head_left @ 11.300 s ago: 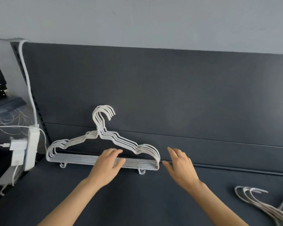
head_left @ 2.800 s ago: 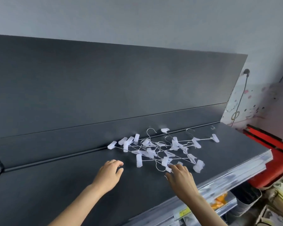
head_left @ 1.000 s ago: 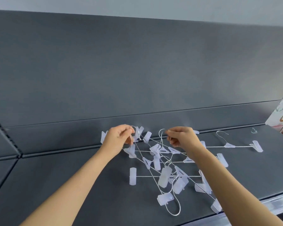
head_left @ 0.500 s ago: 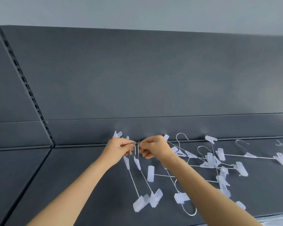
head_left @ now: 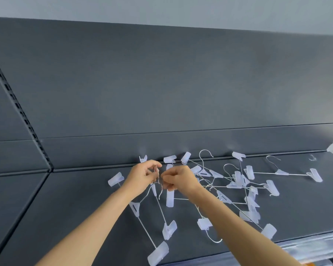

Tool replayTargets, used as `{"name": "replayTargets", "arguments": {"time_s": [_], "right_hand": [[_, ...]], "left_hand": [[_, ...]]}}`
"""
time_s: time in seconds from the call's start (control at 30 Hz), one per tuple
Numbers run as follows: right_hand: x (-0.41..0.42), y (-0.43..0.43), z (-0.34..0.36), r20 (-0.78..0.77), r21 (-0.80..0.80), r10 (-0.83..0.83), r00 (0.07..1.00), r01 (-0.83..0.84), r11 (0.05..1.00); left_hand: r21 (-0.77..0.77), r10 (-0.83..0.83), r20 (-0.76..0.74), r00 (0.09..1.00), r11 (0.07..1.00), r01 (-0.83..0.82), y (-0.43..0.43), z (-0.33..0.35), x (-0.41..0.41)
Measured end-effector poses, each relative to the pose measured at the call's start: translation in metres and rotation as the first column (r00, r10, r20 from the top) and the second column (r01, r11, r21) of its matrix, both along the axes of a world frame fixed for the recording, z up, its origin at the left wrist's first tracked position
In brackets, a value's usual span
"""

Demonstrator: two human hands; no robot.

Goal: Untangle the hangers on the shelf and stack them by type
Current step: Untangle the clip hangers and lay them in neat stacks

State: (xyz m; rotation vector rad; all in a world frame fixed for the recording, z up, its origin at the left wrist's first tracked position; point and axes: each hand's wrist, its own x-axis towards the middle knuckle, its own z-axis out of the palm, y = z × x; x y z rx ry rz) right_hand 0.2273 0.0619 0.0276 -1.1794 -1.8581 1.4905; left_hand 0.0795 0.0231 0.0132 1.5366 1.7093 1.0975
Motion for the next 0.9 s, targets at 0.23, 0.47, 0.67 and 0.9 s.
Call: {"name": "replayTargets", "arguments": {"time_s": [0.23,0.47,0.67,0.9], "right_hand": [[0.061,0.025,-0.022,0.255,0.182,-0.242,0.936,0.2,0.963],[0.108,0.031,-0.037,0.399,0.27,-0.297,0.867,0.198,0.942],[0.103,0.023,-0.046,0.501,0.281,-0.226,0.835,0.09,0.955],[0.111,0.013,-0.052,0.52,0.293,-0.213,0.827,0.061,0.954]], "left_hand": [[-0.065,-0.003,-0.116,0.993,0.998,-0.005,0.009,-0.003,0.005],[-0.384,-0.086,-0.248,0.965,0.923,-0.016,-0.009,-0.036,-0.011],[-0.408,-0.139,-0.307,0.942,0.913,0.002,-0.011,-0.04,-0.009],[-0.261,-0.143,-0.288,0.947,0.963,0.066,0.017,-0.007,0.007]]}}
